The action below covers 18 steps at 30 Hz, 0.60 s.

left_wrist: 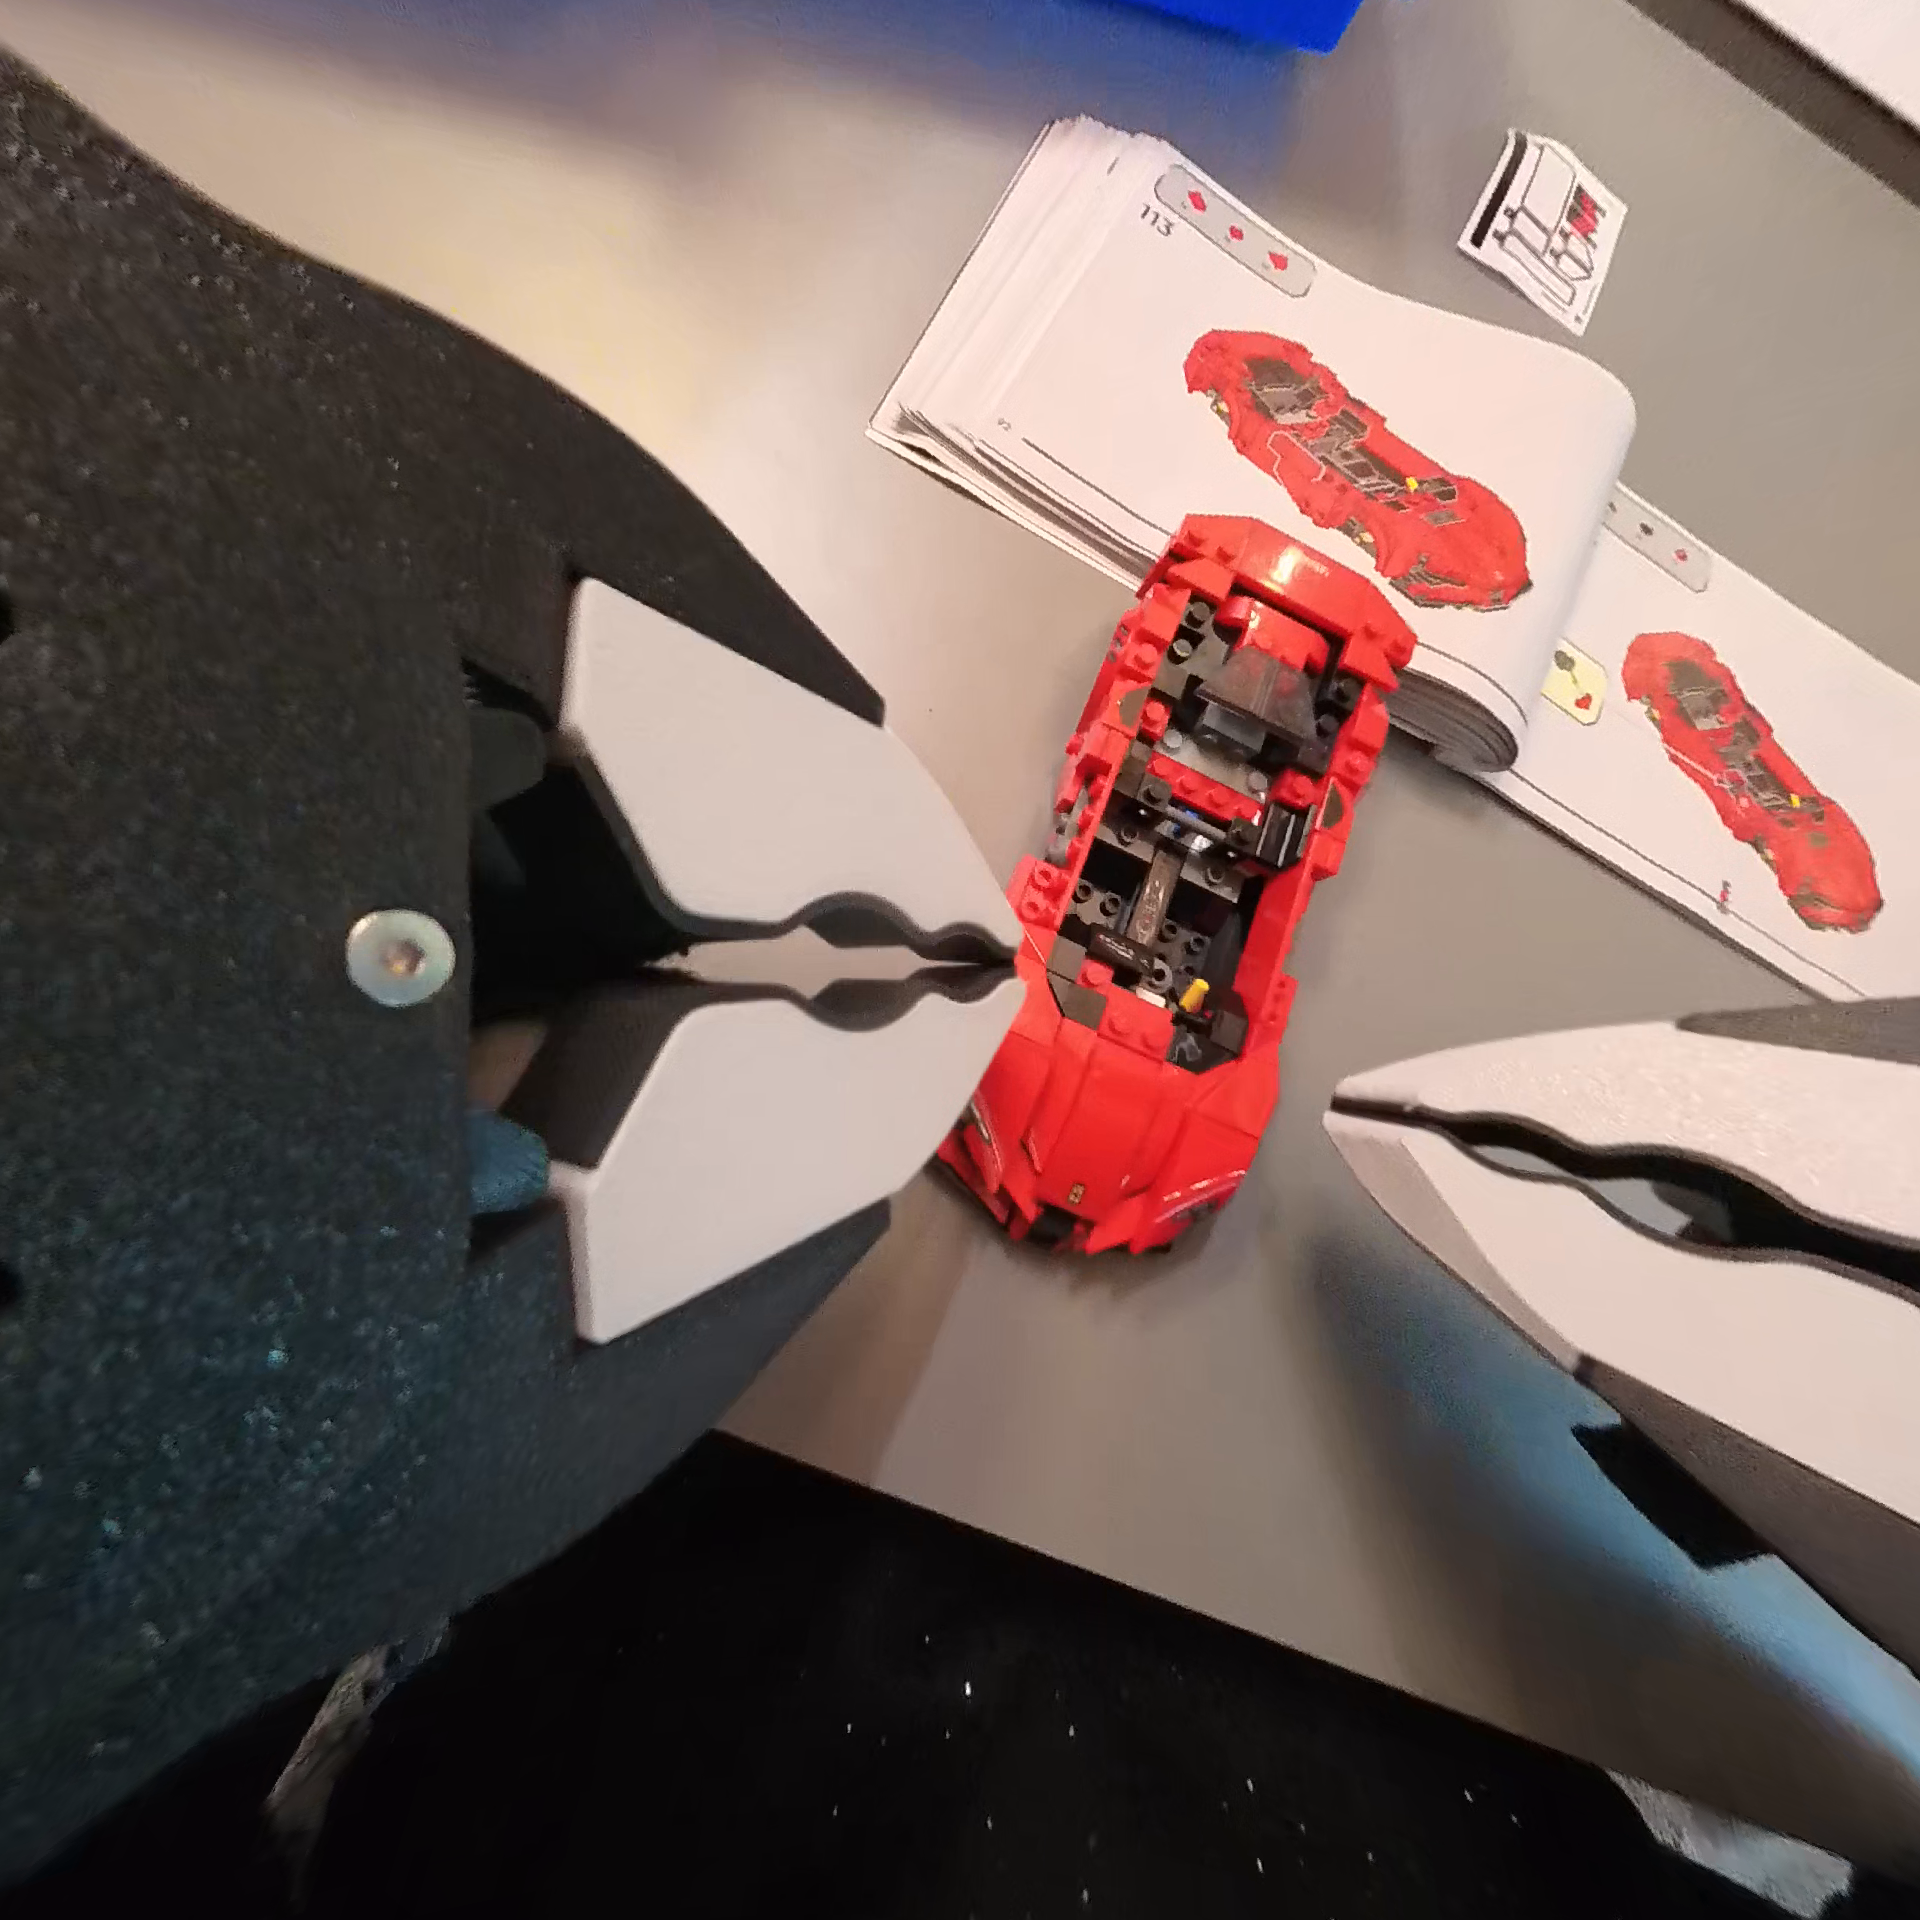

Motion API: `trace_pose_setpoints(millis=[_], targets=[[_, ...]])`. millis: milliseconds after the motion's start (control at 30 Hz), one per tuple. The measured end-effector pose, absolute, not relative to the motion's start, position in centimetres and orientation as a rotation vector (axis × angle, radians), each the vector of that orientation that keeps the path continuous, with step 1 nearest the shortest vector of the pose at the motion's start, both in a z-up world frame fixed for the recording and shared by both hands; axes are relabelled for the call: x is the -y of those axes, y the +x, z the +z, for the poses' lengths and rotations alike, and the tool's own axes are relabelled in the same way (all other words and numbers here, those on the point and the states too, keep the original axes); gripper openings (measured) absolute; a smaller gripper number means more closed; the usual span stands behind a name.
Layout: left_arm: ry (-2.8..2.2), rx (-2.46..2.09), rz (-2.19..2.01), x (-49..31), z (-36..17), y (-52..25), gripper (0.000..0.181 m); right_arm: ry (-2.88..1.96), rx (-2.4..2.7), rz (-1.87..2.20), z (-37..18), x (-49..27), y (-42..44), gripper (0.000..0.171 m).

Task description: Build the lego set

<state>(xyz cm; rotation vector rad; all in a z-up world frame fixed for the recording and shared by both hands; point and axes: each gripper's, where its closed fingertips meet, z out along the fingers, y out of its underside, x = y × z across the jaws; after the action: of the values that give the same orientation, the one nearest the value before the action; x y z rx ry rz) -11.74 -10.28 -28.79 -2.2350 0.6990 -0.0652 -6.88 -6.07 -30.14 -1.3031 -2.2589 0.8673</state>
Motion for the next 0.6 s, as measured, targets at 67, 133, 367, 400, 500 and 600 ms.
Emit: trace_pose_setpoints(millis=[67,133,367,400,500,600], targets=[[-2.228,-0.687,-0.052,10.0,-28.6,-11.8,0.0,-1.312,2.252,0.868,-30.1,5.9,-6.9,0.0],[-2.222,-0.679,-0.038,9.9,-28.4,-11.9,0.0,-1.314,2.25,0.871,-30.1,5.9,-6.9,0.0],[-2.2,-0.661,-0.03,9.3,-27.5,-11.3,0.001,-1.318,2.24,0.867,-30.1,5.5,-6.5,0.0],[-2.185,-0.652,-0.033,9.0,-27.1,-11.0,0.002,-1.319,2.234,0.862,-30.0,5.4,-6.4,0.0],[-2.152,-0.67,-0.029,7.9,-26.1,-9.6,0.006,-1.331,2.212,0.841,-29.6,4.7,-6.2,0.0],[-2.138,-0.673,-0.001,6.8,-25.4,-9.3,0.007,-1.333,2.183,0.821,-29.2,4.0,-5.8,0.0]])
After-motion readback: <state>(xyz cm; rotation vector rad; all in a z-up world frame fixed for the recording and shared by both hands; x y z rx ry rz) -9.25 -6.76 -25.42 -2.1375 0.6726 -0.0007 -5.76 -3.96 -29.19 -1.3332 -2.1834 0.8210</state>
